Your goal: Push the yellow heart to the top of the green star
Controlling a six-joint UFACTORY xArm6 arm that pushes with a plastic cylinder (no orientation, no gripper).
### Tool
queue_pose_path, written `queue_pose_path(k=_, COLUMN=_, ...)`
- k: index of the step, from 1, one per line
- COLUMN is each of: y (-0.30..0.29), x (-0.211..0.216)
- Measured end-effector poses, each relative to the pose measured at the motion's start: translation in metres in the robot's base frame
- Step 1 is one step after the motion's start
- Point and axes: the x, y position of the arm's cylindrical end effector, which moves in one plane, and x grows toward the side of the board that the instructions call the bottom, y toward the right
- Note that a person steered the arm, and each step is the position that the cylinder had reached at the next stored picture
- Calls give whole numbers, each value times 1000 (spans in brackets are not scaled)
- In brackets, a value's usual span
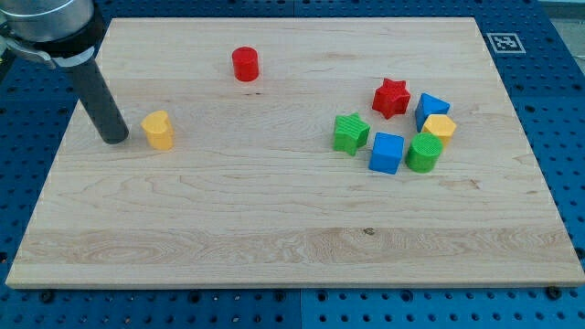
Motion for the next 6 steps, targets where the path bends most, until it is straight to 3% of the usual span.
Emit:
queue_pose_path(k=2, y=72, x=4)
queue_pose_path(k=4, y=76, x=-64)
queue_pose_path(k=6, y=91, x=-11)
